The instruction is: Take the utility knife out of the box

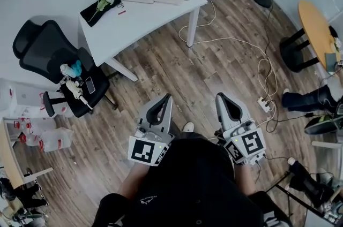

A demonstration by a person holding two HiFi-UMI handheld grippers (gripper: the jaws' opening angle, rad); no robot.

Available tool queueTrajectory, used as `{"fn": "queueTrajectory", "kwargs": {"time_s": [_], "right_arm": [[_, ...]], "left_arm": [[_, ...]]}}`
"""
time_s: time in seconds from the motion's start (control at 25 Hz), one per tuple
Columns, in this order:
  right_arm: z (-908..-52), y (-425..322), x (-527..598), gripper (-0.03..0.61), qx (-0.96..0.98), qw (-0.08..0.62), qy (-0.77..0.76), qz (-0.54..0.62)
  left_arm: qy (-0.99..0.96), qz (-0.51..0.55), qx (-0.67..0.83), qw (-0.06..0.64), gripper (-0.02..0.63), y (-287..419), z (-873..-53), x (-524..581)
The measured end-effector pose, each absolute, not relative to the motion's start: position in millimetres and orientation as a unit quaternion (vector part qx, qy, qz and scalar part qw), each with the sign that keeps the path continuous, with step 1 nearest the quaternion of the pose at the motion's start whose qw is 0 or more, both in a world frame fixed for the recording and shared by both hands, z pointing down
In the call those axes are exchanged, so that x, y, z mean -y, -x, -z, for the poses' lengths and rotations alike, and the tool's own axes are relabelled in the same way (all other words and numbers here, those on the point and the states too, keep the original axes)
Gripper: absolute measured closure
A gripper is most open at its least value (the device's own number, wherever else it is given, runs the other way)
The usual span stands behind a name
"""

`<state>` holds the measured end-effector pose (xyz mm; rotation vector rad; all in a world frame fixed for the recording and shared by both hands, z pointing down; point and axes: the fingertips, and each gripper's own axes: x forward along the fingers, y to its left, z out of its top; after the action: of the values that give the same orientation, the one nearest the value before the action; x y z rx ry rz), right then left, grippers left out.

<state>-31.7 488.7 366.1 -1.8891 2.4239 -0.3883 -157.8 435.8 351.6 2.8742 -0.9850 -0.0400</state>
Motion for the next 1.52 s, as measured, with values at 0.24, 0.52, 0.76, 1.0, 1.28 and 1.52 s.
{"fn": "queueTrajectory", "kwargs": {"time_s": [0.24, 0.52, 0.76, 1.0, 1.28, 1.52], "right_arm": [[-375.3, 17.6, -481.0, 0.575, -0.779, 0.019, 0.612, 0.134], [-396.4, 12.5, -446.3, 0.575, -0.782, 0.003, 0.603, 0.155], [-393.5, 1.4, -383.0, 0.575, -0.783, 0.004, 0.601, 0.161], [-390.5, -14.9, -324.5, 0.575, -0.783, -0.011, 0.603, 0.154], [-390.7, -33.8, -272.0, 0.575, -0.754, -0.001, 0.634, 0.17], [-388.7, -27.8, -234.3, 0.575, -0.759, -0.003, 0.632, 0.158]], "left_arm": [[-0.944, 0.007, 0.326, 0.056, 0.609, 144.2, -360.0, -430.5], [-0.941, -0.004, 0.332, 0.071, 0.608, 135.7, -377.7, -390.3], [-0.942, 0.003, 0.327, 0.07, 0.609, 114.7, -374.7, -326.2], [-0.945, 0.038, 0.313, 0.084, 0.609, 90.5, -359.7, -262.7], [-0.958, 0.019, 0.275, 0.08, 0.609, 73.8, -364.3, -204.4], [-0.959, 0.043, 0.269, 0.074, 0.608, 71.1, -356.9, -163.3]]}}
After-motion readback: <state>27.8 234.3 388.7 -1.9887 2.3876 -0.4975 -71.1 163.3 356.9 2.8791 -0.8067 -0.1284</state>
